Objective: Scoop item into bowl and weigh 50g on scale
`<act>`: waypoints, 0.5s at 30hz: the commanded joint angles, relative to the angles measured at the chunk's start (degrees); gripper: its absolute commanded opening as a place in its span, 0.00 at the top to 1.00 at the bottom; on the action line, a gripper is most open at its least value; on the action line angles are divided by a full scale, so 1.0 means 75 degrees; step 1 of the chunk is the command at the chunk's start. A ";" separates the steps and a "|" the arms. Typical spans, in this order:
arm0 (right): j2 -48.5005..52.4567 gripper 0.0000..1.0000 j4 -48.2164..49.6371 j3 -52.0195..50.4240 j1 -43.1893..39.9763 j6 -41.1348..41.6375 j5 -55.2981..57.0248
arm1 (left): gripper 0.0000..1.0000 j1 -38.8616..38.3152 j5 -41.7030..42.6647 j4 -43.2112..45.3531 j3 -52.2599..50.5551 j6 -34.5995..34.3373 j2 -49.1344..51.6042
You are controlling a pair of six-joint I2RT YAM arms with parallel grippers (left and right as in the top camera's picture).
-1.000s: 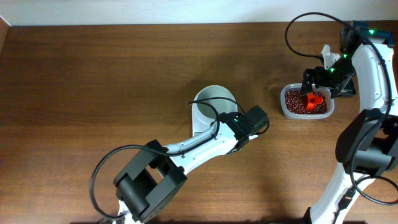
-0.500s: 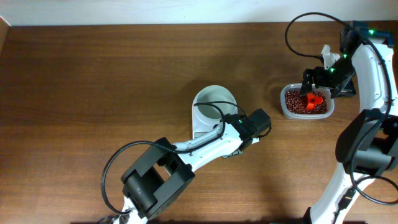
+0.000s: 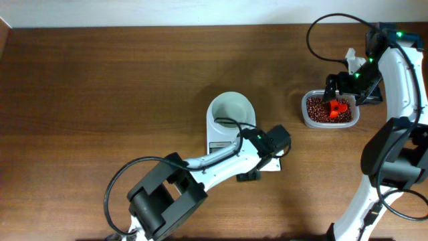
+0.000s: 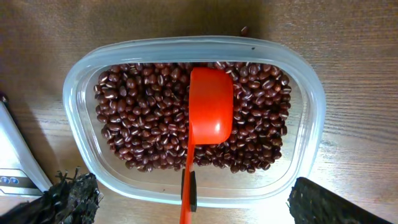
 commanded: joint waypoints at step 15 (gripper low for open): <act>-0.0006 0.01 0.0006 0.0114 -0.0023 0.0047 0.0038 | 1.00 0.7143 0.1897 0.2235 0.0472 -0.4255 -0.3354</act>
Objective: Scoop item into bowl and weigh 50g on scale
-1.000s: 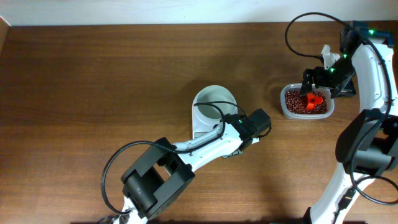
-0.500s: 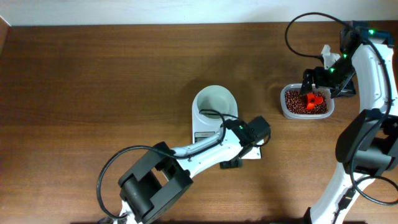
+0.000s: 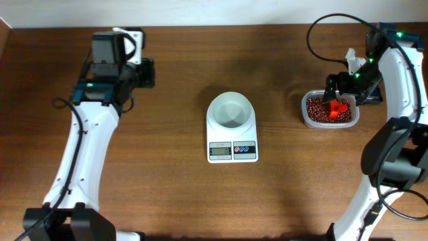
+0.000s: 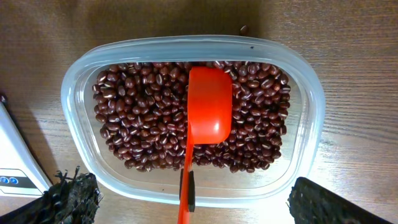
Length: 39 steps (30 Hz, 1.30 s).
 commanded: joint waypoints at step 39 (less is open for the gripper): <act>-0.0801 0.33 -0.0816 0.1142 -0.0108 0.0458 -0.0600 | 0.01 -0.5015 -0.0836 -0.3902 -0.0300 -0.3209 0.0207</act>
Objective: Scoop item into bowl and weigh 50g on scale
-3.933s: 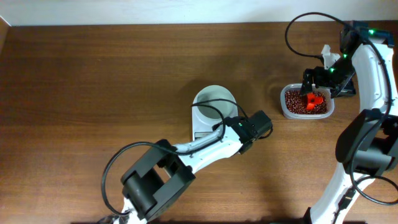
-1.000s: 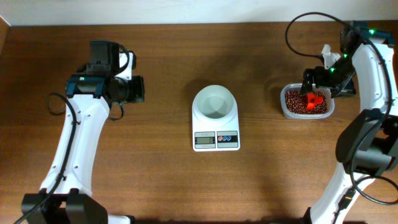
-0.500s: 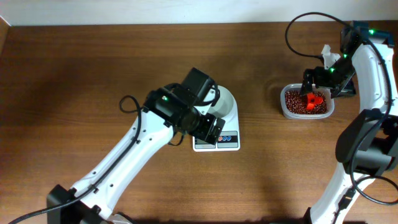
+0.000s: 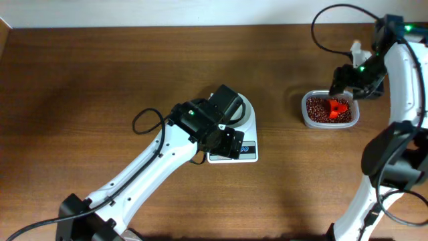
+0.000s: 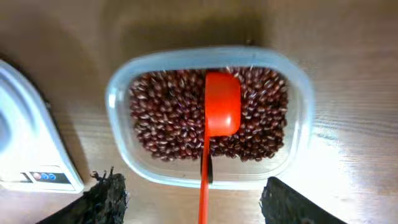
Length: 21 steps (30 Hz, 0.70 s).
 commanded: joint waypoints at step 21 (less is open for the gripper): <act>-0.2943 0.43 0.3118 -0.4348 0.0560 0.0965 0.1326 | 0.01 -0.0023 -0.0102 -0.0012 -0.0064 -0.0128 0.0055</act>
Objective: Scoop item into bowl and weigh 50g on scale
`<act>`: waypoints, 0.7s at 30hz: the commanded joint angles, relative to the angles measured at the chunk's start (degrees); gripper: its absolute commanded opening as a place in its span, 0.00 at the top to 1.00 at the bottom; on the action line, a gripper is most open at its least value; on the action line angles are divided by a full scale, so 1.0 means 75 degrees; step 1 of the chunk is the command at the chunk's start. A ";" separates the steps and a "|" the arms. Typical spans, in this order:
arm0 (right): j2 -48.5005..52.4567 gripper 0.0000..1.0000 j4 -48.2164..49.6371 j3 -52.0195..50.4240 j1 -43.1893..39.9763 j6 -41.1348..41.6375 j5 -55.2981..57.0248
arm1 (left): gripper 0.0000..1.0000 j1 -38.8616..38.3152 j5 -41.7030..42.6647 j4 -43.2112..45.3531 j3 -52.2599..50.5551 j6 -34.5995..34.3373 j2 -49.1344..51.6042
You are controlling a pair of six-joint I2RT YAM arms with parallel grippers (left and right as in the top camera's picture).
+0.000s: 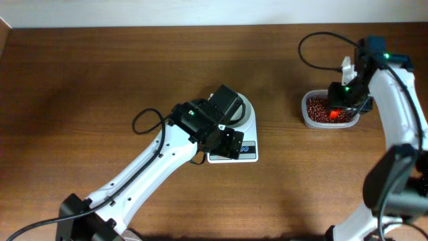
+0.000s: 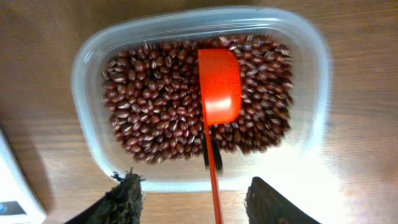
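Note:
A red scoop (image 2: 219,84) lies on the dark red beans (image 2: 155,99) in a clear plastic tub (image 2: 87,74), its thin handle (image 2: 214,186) running toward the camera. My right gripper (image 2: 202,208) is open, its two fingers apart on either side of the handle and not touching it. Overhead, this gripper (image 1: 342,100) hangs over the tub (image 1: 309,115). The white bowl (image 1: 249,110) sits on the white scale (image 1: 249,152), mostly covered by my left arm. My left gripper (image 1: 229,142) is over the scale's front; how its jaws stand does not show.
The wooden table (image 1: 100,80) carries only the scale and the tub. A corner of the scale (image 2: 12,199) shows at the lower left of the right wrist view. The left arm stretches from the front left across to the scale.
My right gripper has come down closer over the tub, with the scoop handle now between its open fingers. The left arm and the scoop have not moved.
My left gripper was first at the scale's front right, then the arm stood at the far left with bowl and scale uncovered, then it was over the scale. The right gripper stayed open above the tub, drew back higher, and is now low again.

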 commanded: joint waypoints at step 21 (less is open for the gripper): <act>-0.0810 0.96 0.3468 -0.2774 -0.0128 0.0297 0.0673 | 0.01 -0.0023 -0.0082 -0.0009 -0.0035 -0.0128 0.0055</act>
